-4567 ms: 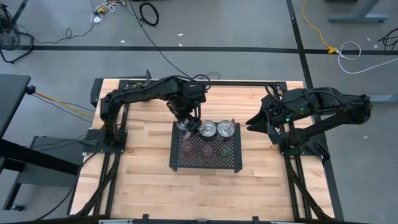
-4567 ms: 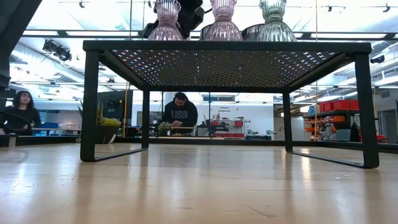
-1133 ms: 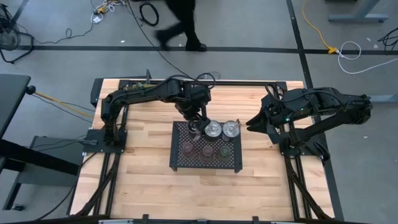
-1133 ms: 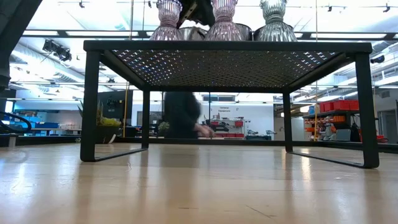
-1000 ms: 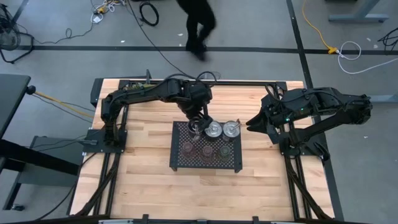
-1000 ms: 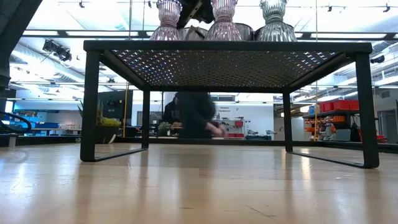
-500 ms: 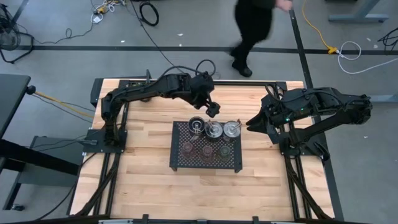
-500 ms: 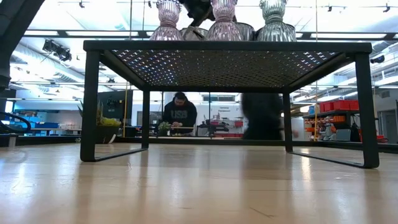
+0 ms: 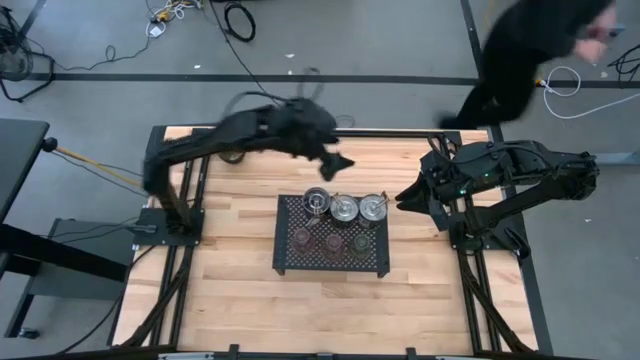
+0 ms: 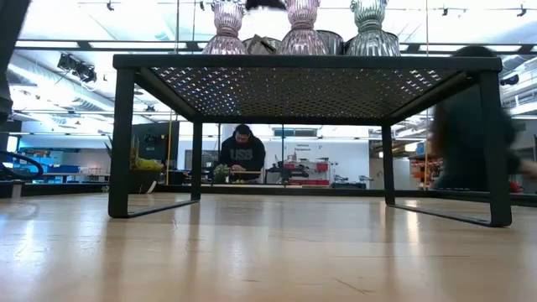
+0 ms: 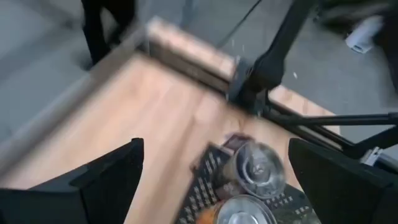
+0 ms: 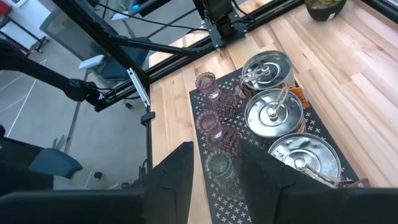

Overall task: Pick & Place candle stick holders
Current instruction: Return to Home Position

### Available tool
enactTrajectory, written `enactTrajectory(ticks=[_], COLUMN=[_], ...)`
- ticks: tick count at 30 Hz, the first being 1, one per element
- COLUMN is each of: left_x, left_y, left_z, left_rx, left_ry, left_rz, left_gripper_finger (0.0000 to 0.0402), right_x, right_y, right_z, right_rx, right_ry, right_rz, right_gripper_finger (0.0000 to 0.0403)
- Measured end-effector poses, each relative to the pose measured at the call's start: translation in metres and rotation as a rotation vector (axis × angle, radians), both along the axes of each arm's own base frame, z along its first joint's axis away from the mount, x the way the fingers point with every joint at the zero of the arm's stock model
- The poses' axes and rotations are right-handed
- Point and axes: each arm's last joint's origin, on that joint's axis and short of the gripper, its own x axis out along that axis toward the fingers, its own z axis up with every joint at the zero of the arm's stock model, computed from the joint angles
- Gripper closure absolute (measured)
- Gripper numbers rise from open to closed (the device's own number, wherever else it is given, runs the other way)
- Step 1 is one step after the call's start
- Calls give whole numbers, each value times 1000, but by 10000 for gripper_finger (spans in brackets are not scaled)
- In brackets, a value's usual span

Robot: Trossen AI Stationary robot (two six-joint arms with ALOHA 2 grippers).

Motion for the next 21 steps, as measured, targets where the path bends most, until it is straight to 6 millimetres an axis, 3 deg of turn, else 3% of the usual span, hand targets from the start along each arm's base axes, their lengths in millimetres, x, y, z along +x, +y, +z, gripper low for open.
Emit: enactTrajectory(ticks=[9, 12, 16, 21], left_x=[-106, -142, -172, -200], left_y=[-59, -73, -80, -77], left_z=[105, 127, 122, 68], left_rx=[444, 542, 563, 541], left_ry=[-355, -466, -540, -680], left_rz=[-196, -255, -286, -178], left_gripper_finger=[3, 3, 3, 3], right_x=[2, 3, 4, 5], right_y=[0, 1, 1, 1], right_z=[3, 5, 8, 11], right_rx=[6, 11, 17, 21], right_ry=[-37, -61, -94, -120], right_rz=[0, 0, 0, 0], right_gripper_finger=[279, 279, 279, 279])
